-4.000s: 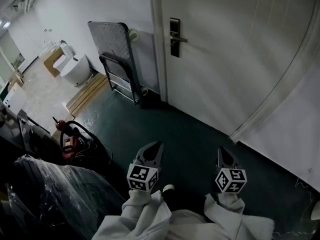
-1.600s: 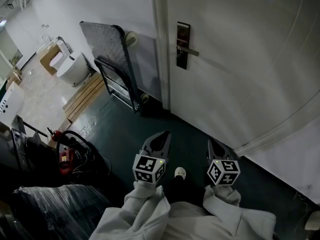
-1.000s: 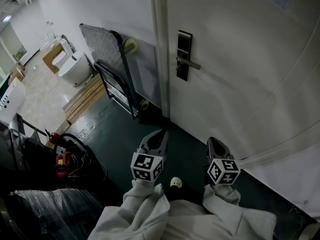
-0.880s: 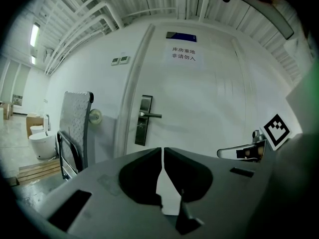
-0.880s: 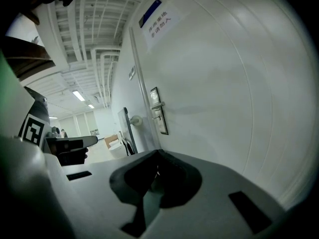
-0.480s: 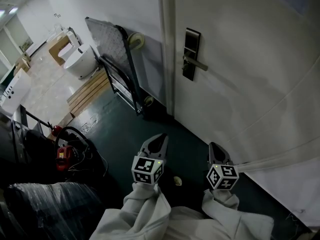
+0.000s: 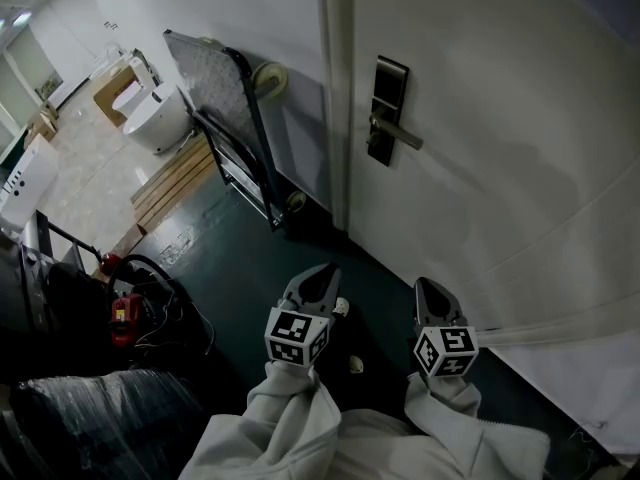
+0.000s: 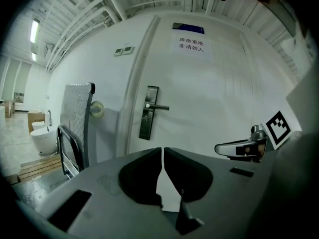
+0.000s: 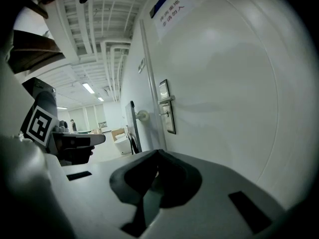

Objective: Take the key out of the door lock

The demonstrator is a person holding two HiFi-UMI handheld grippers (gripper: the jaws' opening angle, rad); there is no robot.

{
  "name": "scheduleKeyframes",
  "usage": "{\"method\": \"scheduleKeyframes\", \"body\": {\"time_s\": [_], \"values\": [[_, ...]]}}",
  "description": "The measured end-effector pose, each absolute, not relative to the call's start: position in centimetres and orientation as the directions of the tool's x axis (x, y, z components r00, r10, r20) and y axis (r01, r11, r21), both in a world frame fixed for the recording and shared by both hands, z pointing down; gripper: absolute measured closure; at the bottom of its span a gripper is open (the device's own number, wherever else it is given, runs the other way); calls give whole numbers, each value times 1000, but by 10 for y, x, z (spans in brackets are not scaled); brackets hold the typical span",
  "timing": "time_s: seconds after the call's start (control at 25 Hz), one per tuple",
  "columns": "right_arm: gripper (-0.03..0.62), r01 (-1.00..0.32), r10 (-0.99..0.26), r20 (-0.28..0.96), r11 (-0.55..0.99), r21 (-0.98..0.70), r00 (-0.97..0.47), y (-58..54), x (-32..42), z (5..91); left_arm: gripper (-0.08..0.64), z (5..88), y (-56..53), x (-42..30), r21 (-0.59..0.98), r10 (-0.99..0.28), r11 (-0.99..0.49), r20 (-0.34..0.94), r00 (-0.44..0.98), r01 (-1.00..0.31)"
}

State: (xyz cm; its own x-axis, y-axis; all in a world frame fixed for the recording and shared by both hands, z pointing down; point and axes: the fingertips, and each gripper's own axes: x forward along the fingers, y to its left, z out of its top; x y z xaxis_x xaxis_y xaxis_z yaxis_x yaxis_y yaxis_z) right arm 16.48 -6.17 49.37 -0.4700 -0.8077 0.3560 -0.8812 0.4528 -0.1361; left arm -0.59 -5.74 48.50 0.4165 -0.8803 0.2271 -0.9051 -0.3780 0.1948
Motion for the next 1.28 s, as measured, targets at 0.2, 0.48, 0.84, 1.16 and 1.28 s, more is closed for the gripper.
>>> {"method": "scheduleKeyframes", "body": {"time_s": [0.2,0.48,0.84,1.16,1.28], "values": [[540,-884,-813,353,452,-120,-463,-103,157,488,537,481,-104,-10,202,-866,-409,222,449,-890],[540,-895,-831,336,429,-118,-443,-166,145,478,537,471,-177,-15,197,-838,-470,207,505,-861],[540,-914,-855,325,386,-125,-405,-222,131,470,537,465,-248,-22,241,-794,-538,177,582,-808],[540,-930,-874,317,345,-129,-368,-256,123,468,537,463,-288,-20,250,-746,-600,167,645,-760],[540,-932,-875,322,338,-129,-362,-267,120,471,537,466,-303,-18,266,-731,-613,164,662,-744]]}}
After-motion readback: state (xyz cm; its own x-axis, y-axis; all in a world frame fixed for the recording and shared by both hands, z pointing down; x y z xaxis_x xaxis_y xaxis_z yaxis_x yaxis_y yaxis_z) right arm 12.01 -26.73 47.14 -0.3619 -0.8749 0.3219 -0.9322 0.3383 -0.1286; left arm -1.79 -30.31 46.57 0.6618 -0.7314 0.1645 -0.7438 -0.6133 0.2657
